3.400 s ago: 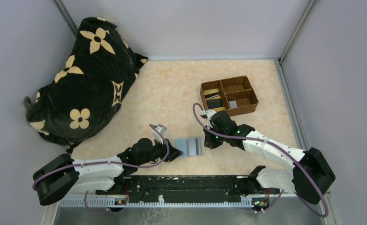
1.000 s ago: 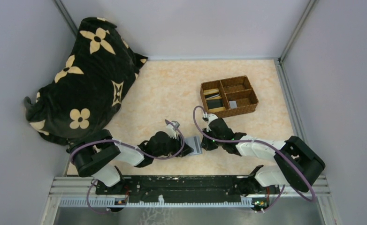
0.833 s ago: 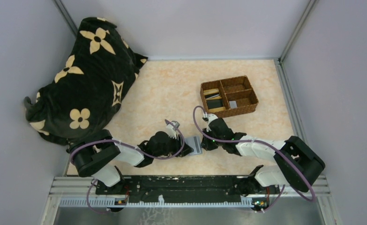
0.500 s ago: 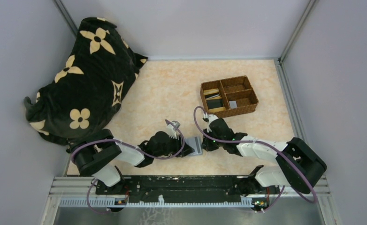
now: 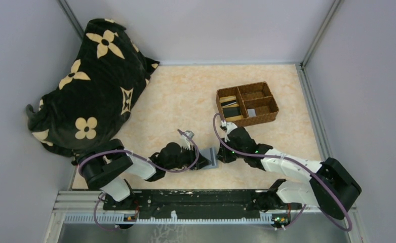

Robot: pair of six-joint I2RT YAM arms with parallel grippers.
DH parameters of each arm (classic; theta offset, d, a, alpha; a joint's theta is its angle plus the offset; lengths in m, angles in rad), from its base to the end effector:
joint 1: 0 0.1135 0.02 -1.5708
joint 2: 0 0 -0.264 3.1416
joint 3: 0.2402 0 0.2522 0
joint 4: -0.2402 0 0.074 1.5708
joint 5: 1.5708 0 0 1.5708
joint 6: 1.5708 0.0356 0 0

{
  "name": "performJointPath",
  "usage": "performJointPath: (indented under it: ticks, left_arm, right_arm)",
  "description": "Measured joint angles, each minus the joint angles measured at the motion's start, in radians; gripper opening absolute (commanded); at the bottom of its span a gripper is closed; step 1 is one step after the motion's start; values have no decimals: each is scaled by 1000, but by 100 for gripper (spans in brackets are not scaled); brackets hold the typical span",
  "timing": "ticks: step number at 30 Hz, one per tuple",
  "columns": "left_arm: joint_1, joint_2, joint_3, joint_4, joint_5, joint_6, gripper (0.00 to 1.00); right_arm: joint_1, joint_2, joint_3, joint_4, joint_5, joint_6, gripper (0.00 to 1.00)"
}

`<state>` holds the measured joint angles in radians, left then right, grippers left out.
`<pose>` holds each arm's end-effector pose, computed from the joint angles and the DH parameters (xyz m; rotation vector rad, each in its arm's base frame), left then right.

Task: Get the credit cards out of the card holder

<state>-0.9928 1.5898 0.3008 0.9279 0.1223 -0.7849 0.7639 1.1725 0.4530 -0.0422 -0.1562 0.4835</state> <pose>0.1346 -0.2143 0.1202 0.3150 2.1382 -1.2422 0.1553 0.1565 0.1652 -0.4256 2.4258 0.7719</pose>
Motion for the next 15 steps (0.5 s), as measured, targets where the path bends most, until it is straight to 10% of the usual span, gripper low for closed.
performJointPath:
  ticks: [12, 15]
  left_arm:
    - [0, 26, -14, 83, 25, -24, 47]
    - [0, 26, -26, 90, 26, -29, 47]
  right_arm:
    - [1, -33, 2, -11, -43, 12, 5]
    - [1, -28, 2, -11, -36, 16, 23]
